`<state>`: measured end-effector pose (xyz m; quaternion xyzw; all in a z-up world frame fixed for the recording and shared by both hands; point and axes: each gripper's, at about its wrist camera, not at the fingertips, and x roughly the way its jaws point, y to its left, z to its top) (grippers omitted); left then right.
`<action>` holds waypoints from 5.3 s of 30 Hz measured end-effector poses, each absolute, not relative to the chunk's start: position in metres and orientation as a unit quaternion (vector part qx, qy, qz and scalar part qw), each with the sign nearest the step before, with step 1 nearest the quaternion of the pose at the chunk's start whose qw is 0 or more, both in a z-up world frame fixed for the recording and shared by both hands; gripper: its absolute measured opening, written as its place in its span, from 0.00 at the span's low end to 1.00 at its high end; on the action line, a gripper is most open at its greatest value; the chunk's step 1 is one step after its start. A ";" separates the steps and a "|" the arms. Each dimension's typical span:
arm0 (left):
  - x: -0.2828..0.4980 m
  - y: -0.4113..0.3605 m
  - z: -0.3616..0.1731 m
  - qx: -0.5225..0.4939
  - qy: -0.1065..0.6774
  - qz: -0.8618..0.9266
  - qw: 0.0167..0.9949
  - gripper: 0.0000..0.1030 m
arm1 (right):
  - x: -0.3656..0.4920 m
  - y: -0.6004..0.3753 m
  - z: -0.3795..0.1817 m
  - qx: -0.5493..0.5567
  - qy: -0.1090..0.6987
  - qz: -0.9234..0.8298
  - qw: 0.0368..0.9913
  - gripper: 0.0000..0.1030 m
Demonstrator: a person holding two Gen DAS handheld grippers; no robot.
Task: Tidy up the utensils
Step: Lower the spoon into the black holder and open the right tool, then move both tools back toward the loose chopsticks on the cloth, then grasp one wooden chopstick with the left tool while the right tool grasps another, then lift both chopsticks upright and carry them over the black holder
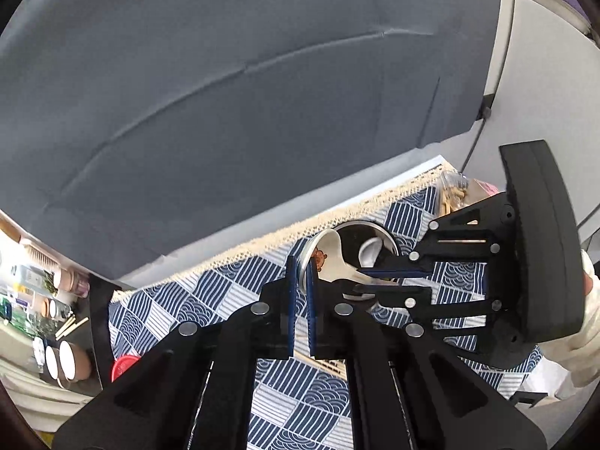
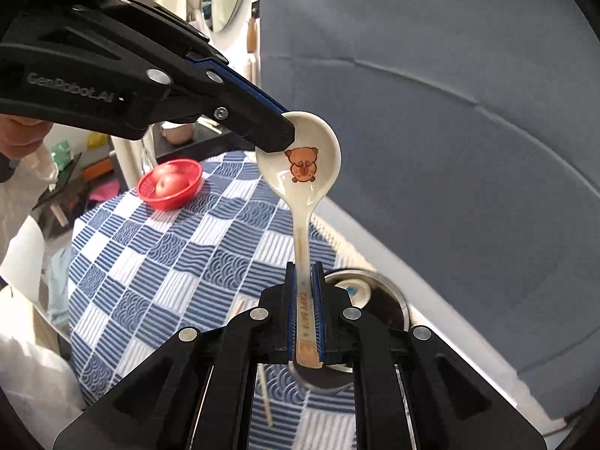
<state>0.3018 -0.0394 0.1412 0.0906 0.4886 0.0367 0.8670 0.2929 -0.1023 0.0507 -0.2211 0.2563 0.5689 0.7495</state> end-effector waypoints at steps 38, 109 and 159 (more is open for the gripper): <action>0.317 -0.067 0.110 0.089 0.489 0.054 0.866 0.85 | 0.336 -0.164 0.010 -0.171 0.300 0.520 0.781 0.80; 0.221 0.042 -0.150 -0.135 0.604 0.246 0.746 0.95 | 0.288 -0.125 -0.160 -0.277 0.430 0.468 0.721 0.85; -0.018 0.063 -0.133 -0.255 0.621 0.228 0.705 0.04 | 0.215 -0.203 -0.145 0.060 0.602 0.413 0.681 0.04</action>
